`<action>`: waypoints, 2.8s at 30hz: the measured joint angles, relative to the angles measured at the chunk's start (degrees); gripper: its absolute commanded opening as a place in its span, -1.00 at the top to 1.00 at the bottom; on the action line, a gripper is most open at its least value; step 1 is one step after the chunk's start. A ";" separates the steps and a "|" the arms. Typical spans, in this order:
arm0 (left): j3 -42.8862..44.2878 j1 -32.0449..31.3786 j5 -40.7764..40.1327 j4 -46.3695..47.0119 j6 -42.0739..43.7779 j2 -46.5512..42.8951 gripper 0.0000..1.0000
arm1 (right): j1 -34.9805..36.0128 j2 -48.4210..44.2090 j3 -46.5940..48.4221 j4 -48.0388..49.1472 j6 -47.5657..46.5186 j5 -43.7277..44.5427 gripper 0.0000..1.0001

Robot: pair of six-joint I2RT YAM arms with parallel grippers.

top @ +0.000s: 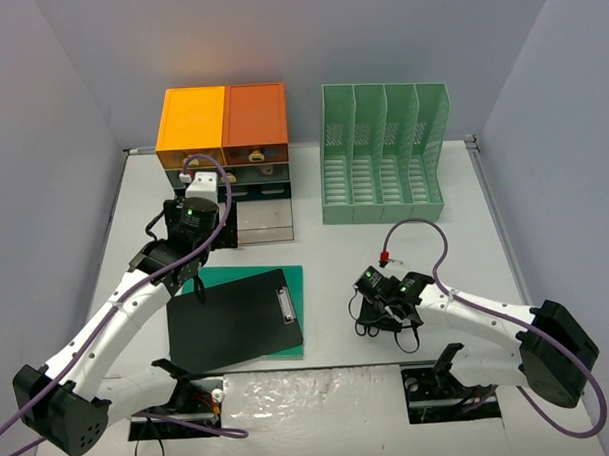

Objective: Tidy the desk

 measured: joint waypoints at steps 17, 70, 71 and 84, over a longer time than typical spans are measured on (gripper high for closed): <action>0.00 0.00 -0.01 0.01 0.50 -0.02 -0.78 | 4.98 7.96 3.20 3.30 0.48 1.10 0.11; -0.04 0.00 0.18 0.07 0.68 -0.02 -0.78 | 8.04 11.51 4.63 2.86 3.00 5.34 0.60; -0.04 0.00 0.24 0.07 0.68 -0.02 -0.78 | 8.04 11.57 4.64 3.02 2.95 5.42 0.69; -0.04 0.00 0.24 0.07 0.97 -0.02 -0.78 | 8.41 13.81 6.49 4.79 1.71 5.93 1.00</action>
